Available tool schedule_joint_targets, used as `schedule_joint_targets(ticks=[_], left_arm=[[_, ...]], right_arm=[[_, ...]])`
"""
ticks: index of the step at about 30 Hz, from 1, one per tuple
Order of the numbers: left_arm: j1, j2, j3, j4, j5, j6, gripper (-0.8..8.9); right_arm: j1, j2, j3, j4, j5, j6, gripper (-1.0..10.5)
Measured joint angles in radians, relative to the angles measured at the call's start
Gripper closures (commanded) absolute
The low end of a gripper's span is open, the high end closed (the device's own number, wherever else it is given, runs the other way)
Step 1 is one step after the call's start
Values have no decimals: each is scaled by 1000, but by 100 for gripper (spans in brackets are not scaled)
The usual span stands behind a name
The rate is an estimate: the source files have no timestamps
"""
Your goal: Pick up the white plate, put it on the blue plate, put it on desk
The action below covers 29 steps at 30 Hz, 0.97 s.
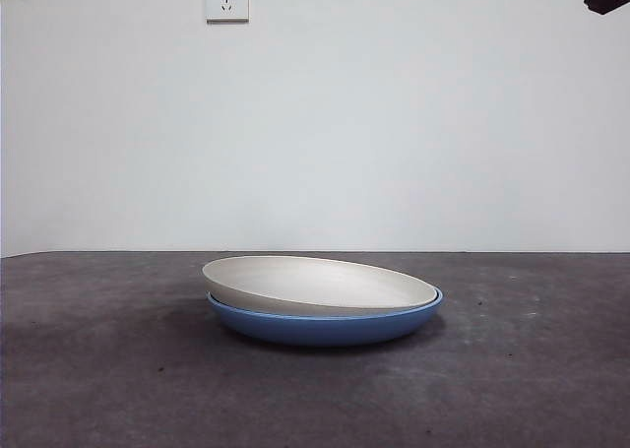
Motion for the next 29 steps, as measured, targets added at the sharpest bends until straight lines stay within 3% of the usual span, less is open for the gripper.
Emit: schedule_joint_targets(ticks=[9, 13, 16, 20, 29], left_arm=[[299, -258, -97, 538, -31, 67, 798], [420, -411, -259, 733, -197, 68, 798], [468, -526, -395, 771, -348, 68, 798], [505, -646, -558, 769, -466, 68, 798], [528, -842, -877, 760, -486, 61, 798]], right_arm=[[0, 0, 0, 0, 0, 0, 937], [0, 0, 0, 0, 0, 0, 937], [0, 0, 0, 0, 0, 0, 937], [0, 0, 0, 0, 0, 0, 937], [0, 0, 0, 0, 0, 0, 937]])
